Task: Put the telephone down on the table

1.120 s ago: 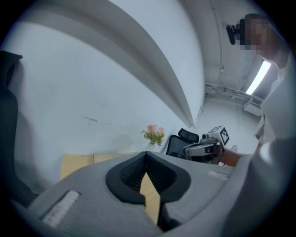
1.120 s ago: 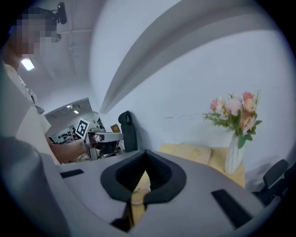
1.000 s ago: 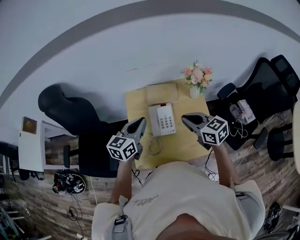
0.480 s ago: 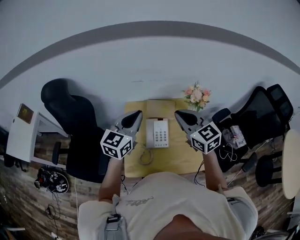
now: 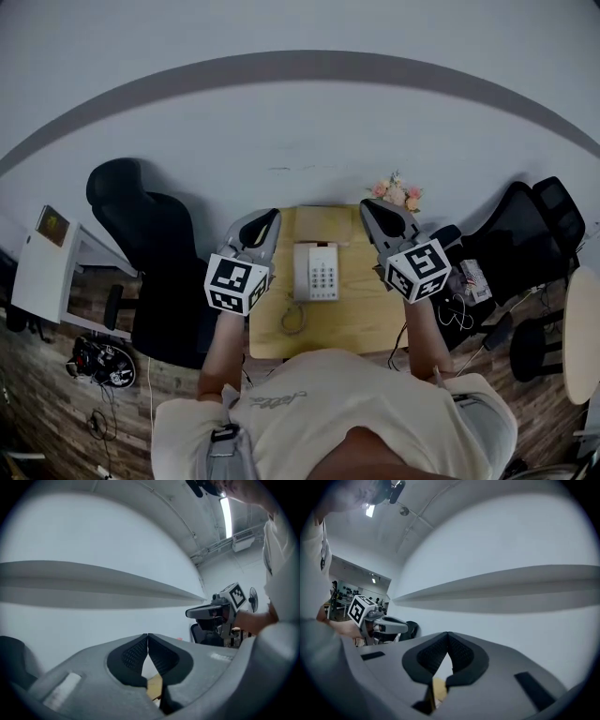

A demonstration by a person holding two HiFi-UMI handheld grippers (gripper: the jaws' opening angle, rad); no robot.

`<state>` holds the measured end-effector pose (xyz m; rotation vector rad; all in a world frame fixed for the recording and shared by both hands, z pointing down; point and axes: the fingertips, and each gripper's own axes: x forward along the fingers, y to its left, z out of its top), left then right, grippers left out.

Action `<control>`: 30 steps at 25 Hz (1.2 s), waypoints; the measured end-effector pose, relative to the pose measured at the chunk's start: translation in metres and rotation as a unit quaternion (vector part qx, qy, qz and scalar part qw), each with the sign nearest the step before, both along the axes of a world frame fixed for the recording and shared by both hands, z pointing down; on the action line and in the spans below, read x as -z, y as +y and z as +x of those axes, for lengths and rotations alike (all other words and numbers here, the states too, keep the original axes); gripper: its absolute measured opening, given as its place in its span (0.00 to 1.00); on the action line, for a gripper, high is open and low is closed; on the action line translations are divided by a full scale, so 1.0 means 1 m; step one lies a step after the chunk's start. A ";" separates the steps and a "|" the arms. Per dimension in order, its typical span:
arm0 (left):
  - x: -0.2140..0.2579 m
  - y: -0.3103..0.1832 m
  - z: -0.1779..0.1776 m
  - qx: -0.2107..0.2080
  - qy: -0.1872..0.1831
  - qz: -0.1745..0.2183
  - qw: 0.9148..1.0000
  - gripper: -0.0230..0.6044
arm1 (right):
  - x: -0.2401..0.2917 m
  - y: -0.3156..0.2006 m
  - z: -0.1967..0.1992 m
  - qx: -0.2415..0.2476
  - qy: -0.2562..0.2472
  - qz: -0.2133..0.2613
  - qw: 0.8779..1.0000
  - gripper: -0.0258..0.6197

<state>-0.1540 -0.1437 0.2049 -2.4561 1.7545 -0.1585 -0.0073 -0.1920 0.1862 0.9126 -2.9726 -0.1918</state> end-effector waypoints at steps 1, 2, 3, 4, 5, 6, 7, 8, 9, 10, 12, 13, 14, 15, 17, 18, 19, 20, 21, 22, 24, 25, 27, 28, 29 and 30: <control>0.000 0.000 -0.002 0.006 0.000 0.002 1.000 0.06 | 0.000 0.000 0.002 -0.002 -0.007 -0.003 1.000 0.04; 0.001 0.000 -0.005 0.013 0.001 0.003 1.000 0.06 | -0.002 0.001 0.002 -0.002 -0.014 -0.011 1.000 0.04; 0.001 0.000 -0.009 0.021 0.005 0.004 1.000 0.06 | -0.006 0.002 0.002 0.000 -0.018 -0.020 1.000 0.04; 0.000 -0.001 -0.013 0.027 0.012 0.003 1.000 0.06 | -0.012 0.003 0.001 0.002 -0.018 -0.029 0.999 0.04; -0.001 -0.001 -0.016 0.032 0.021 0.002 0.999 0.06 | -0.018 0.004 0.001 0.003 -0.015 -0.037 0.999 0.04; -0.004 -0.002 -0.019 0.036 0.031 -0.002 0.999 0.06 | -0.024 0.005 0.000 0.003 -0.010 -0.042 0.999 0.04; -0.008 -0.001 -0.022 0.040 0.039 -0.006 0.998 0.06 | -0.030 0.006 -0.001 0.003 -0.005 -0.048 0.999 0.04; -0.014 -0.001 -0.025 0.043 0.044 -0.012 0.998 0.06 | -0.034 0.008 -0.003 0.004 -0.001 -0.052 0.999 0.04; -0.020 0.000 -0.028 0.047 0.045 -0.019 0.998 0.06 | -0.038 0.009 -0.004 0.005 0.002 -0.056 0.998 0.04; -0.025 0.000 -0.030 0.049 0.045 -0.025 0.997 0.07 | -0.041 0.010 -0.005 0.006 0.005 -0.058 0.998 0.04; -0.031 0.002 -0.033 0.049 0.047 -0.032 0.997 0.07 | -0.044 0.011 -0.007 0.008 0.012 -0.059 0.998 0.04; -0.033 0.002 -0.033 0.049 0.048 -0.034 0.997 0.06 | -0.045 0.012 -0.007 0.010 0.015 -0.059 0.998 0.04; -0.033 0.003 -0.033 0.048 0.047 -0.033 0.997 0.07 | -0.045 0.012 -0.008 0.011 0.017 -0.059 0.998 0.04; -0.033 0.003 -0.033 0.048 0.045 -0.032 0.997 0.06 | -0.046 0.011 -0.008 0.012 0.018 -0.059 0.998 0.04; -0.034 0.003 -0.035 0.048 0.044 -0.031 0.997 0.06 | -0.048 0.010 -0.010 0.013 0.023 -0.061 0.998 0.04; -0.036 0.003 -0.036 0.048 0.045 -0.030 0.997 0.06 | -0.051 0.009 -0.012 0.013 0.026 -0.061 0.998 0.04; -0.038 0.003 -0.039 0.050 0.047 -0.030 0.997 0.07 | -0.053 0.009 -0.013 0.013 0.029 -0.063 0.998 0.04; -0.040 0.004 -0.042 0.052 0.050 -0.031 0.997 0.07 | -0.055 0.009 -0.015 0.013 0.031 -0.065 0.997 0.04; -0.043 0.004 -0.046 0.055 0.054 -0.032 0.996 0.06 | -0.056 0.009 -0.017 0.014 0.031 -0.067 0.997 0.04; -0.046 0.005 -0.049 0.059 0.059 -0.034 0.996 0.06 | -0.057 0.009 -0.018 0.015 0.032 -0.069 0.997 0.04; -0.051 0.005 -0.055 0.063 0.066 -0.039 0.995 0.07 | -0.059 0.009 -0.021 0.017 0.033 -0.072 0.997 0.04; -0.053 0.004 -0.057 0.062 0.067 -0.041 0.995 0.07 | -0.060 0.008 -0.022 0.017 0.035 -0.072 0.997 0.04; -0.055 0.001 -0.058 0.060 0.068 -0.042 0.995 0.07 | -0.062 0.006 -0.023 0.016 0.039 -0.074 0.996 0.04; -0.056 -0.001 -0.058 0.059 0.070 -0.043 0.995 0.06 | -0.062 0.005 -0.024 0.016 0.041 -0.075 0.996 0.04; -0.056 -0.002 -0.058 0.058 0.071 -0.044 0.995 0.06 | -0.063 0.004 -0.026 0.017 0.042 -0.076 0.996 0.04; -0.057 -0.003 -0.059 0.057 0.071 -0.045 0.995 0.07 | -0.064 0.003 -0.027 0.017 0.043 -0.077 0.996 0.04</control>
